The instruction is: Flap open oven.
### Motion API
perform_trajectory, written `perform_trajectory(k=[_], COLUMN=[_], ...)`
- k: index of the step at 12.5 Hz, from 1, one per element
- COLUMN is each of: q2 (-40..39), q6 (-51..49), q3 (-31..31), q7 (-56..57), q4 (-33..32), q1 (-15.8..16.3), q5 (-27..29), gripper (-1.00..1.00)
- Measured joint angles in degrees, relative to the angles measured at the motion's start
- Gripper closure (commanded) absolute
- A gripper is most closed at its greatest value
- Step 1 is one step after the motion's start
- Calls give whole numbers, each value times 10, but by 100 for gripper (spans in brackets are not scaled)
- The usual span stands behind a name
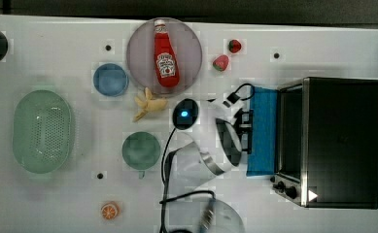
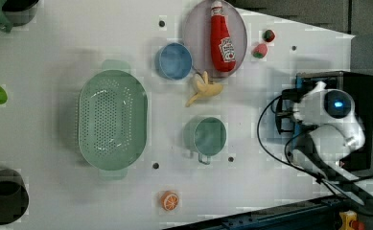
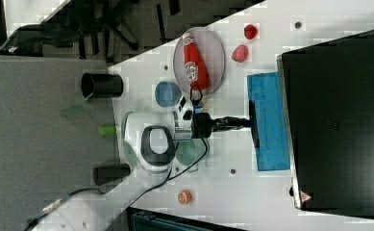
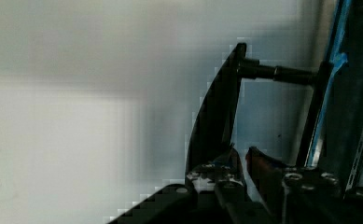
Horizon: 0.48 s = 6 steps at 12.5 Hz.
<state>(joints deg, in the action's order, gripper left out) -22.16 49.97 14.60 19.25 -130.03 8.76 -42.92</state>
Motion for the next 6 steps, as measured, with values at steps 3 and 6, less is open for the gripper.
perform_trajectory(k=[3,6], q2=[-80,-116], q6=[-7,-57], q3=[-7,-2], q7=[-92,-134], q4=[24,50], q1=[30,68], q5=[-39,-53], gripper=[65,65])
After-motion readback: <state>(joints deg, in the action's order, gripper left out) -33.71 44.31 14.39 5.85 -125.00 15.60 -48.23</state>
